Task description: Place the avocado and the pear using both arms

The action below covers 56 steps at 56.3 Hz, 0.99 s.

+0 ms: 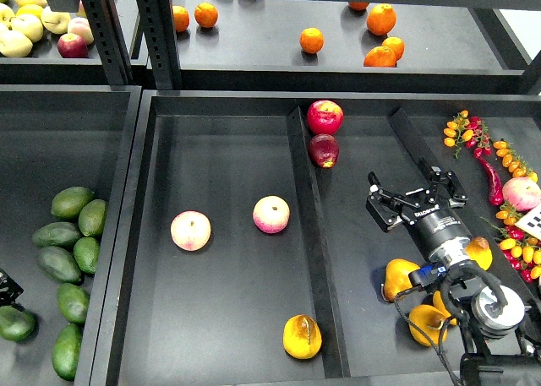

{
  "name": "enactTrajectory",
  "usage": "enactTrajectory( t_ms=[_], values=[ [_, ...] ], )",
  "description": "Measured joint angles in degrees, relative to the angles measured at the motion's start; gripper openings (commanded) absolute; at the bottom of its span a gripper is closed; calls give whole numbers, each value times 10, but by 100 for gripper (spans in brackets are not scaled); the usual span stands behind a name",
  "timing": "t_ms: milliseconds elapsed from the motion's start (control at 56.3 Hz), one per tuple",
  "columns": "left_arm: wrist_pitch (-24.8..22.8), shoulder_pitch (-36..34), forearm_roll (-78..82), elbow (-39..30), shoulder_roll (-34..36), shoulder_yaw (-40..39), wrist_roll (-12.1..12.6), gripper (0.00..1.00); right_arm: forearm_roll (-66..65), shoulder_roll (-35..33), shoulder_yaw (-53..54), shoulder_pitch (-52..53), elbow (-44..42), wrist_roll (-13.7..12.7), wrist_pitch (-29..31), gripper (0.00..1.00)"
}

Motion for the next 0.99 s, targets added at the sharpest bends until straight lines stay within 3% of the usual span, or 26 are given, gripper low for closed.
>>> enactTrajectory(
  t_ms=[355, 781, 994],
  values=[
    [0, -25, -6, 30, -11, -100, 0, 98, 0, 0, -6, 0, 0, 1, 2, 100],
    [0, -20, -66, 53, -130, -321, 0, 98, 0, 0, -5, -3, 1, 1, 3, 100],
    [0, 17, -130, 43, -199, -461, 0, 98, 1, 0, -8, -11, 5, -2, 16, 100]
  ],
)
